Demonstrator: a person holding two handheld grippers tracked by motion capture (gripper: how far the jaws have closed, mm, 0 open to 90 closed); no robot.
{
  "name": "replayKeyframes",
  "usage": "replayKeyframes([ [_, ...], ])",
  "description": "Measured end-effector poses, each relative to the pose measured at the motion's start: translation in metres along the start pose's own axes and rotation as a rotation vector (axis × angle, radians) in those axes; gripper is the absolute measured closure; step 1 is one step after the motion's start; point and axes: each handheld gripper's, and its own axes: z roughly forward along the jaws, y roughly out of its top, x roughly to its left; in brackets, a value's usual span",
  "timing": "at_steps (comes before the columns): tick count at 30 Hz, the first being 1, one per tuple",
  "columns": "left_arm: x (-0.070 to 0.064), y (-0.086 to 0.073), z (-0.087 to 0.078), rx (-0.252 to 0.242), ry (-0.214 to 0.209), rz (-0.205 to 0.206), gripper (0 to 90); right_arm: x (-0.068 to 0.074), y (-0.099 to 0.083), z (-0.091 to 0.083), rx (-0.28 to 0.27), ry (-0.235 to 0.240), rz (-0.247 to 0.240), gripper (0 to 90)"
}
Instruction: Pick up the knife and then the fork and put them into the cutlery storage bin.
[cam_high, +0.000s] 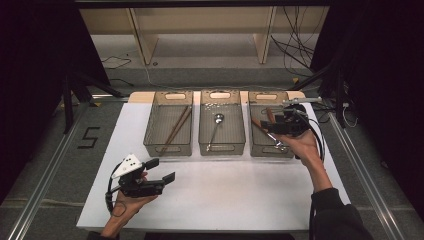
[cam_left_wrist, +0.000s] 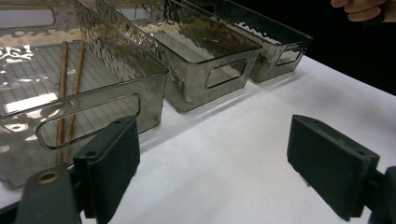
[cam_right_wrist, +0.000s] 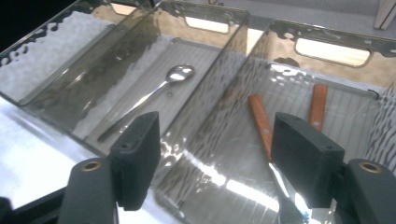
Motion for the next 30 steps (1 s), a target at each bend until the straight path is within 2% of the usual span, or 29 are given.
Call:
replayKeyframes([
  [3,0.000,0.000,0.000,-0.001,0.000,0.000,16.6,0.007,-0.005,-0.005,-0.029,0.023,0.004,32.0],
  [13,0.000,0.000,0.000,-0.006,-0.001,-0.004,16.6,0.025,-0.021,-0.019,-0.084,0.057,-0.005,30.2],
  [30,0.001,0.000,-0.001,-0.007,-0.001,-0.007,16.5,0.047,-0.057,-0.034,-0.135,0.115,-0.031,27.1],
])
